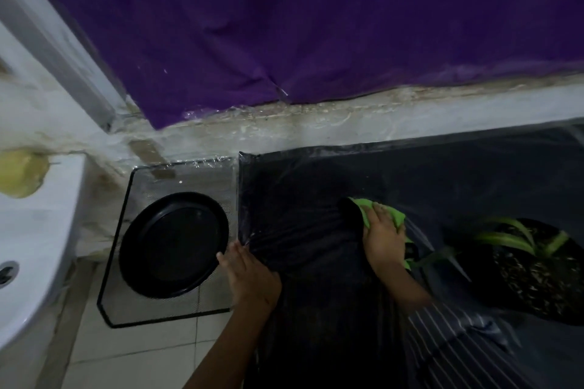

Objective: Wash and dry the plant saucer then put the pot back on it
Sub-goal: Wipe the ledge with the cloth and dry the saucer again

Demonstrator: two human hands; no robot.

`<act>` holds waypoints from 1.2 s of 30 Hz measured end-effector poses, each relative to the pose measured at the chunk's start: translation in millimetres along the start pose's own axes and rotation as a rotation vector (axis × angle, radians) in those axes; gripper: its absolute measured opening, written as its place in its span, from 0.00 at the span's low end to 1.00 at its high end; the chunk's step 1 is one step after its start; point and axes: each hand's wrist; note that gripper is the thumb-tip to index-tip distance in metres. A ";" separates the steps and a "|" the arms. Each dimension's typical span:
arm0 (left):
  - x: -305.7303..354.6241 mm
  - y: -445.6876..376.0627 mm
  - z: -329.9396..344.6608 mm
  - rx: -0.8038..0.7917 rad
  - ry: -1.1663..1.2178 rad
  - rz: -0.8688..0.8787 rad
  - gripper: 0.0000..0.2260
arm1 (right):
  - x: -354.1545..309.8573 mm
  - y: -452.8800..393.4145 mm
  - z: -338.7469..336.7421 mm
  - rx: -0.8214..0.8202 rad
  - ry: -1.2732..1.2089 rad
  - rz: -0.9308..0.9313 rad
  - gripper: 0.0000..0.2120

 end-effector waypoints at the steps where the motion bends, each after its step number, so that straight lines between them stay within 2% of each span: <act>1: 4.9 0.2 -0.2 0.000 0.027 -0.024 0.33 | -2.7 -0.7 1.9 -0.019 -0.005 0.005 0.24; 3: 14.0 1.5 0.5 0.082 0.130 -0.028 0.29 | -14.3 4.0 11.2 -0.077 0.061 -0.073 0.26; 5: 22.4 -0.6 6.6 0.187 0.174 0.063 0.26 | -26.5 10.3 17.5 -0.114 0.113 -0.252 0.27; 8: 31.5 -5.9 18.3 0.080 0.158 0.124 0.28 | -31.7 5.8 25.4 -0.104 0.171 -0.508 0.21; 10: 35.6 -7.6 17.6 0.092 0.140 0.118 0.24 | -26.8 -8.7 18.8 -0.120 0.176 -0.588 0.22; 13: 36.0 -7.9 20.1 0.078 0.141 0.115 0.32 | -1.7 -49.2 3.6 -0.092 0.274 -0.515 0.24; 15: 35.5 -8.1 19.2 0.105 0.121 0.095 0.28 | 27.9 -77.0 -9.5 -0.084 0.228 -0.277 0.26; 17: 37.5 -5.4 14.5 0.123 0.116 0.090 0.32 | 55.4 -95.1 -19.6 -0.016 0.112 -0.030 0.25; 18: 37.1 -3.5 10.3 0.105 0.117 0.079 0.33 | 62.2 -99.0 -23.4 0.009 0.055 0.033 0.25; 22: 36.7 -2.6 8.3 0.185 0.067 0.105 0.32 | 46.8 -94.0 -18.4 0.039 -0.018 0.076 0.25; 25: 32.7 -1.5 13.5 0.198 0.072 0.150 0.26 | 17.0 -75.5 -5.7 0.010 0.027 -0.019 0.25; 29: 31.2 -1.7 13.5 0.178 0.068 0.183 0.25 | -37.4 -27.1 13.5 0.051 0.016 -0.315 0.26; 31: 31.8 -2.4 13.1 0.169 0.072 0.184 0.25 | -60.8 2.0 25.5 -0.043 0.035 -0.423 0.25; 34: 31.7 -2.1 10.8 0.131 0.076 0.166 0.25 | -68.5 30.7 32.8 -0.130 0.068 -0.565 0.20; 36: 34.3 -8.4 16.4 0.199 0.093 0.145 0.26 | -55.5 35.4 31.5 -0.126 0.128 -0.595 0.22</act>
Point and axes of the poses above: each hand's wrist, its own y-axis away from the middle knuckle, its own z-axis out of the palm, x = y × z, and after that the axes turned 12 degrees about -z, right-handed
